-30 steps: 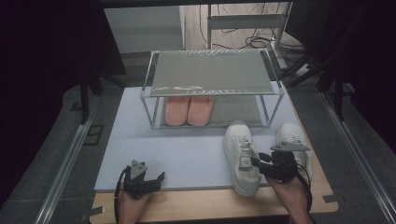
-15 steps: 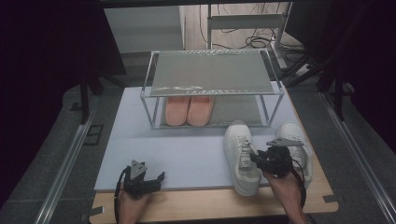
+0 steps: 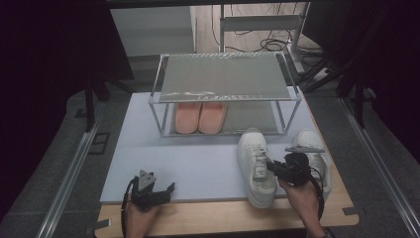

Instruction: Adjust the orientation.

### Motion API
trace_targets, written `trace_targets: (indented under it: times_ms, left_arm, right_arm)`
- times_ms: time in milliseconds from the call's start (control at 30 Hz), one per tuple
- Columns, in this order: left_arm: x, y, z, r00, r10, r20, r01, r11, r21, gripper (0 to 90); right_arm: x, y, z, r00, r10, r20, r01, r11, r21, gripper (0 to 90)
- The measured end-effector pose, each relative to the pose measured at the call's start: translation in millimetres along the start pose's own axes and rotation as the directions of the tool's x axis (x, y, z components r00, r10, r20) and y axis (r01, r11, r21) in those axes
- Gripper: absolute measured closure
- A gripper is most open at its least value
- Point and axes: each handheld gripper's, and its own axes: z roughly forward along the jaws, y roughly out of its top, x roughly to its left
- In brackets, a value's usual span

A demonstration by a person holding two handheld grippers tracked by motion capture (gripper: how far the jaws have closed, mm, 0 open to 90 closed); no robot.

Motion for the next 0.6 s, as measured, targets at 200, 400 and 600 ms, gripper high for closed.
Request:
trace_targets:
  times_ms: [200, 400, 600]
  left_arm:
    - [0.0, 0.0, 0.0, 1.0, 0.0, 0.0, 0.0, 1.0, 0.0, 10.6]
    - [0.0, 0.0, 0.1, 1.0, 0.0, 0.001, 0.0, 1.0, -0.001, 10.6]
    - [0.1, -0.1, 0.1, 1.0, 0.0, 0.001, 0.0, 1.0, -0.001, 10.6]
  right_arm:
    - [-4.2, 0.4, -1.0, 0.9944, 0.084, -0.065, -0.084, 0.996, 0.0, 79.3]
    - [-7.2, 1.1, -0.4, 0.98, 0.145, -0.136, -0.147, 0.989, -0.006, 80.1]
    - [-8.2, 2.3, 2.1, 0.9556, 0.199, -0.218, -0.201, 0.98, 0.011, 80.8]
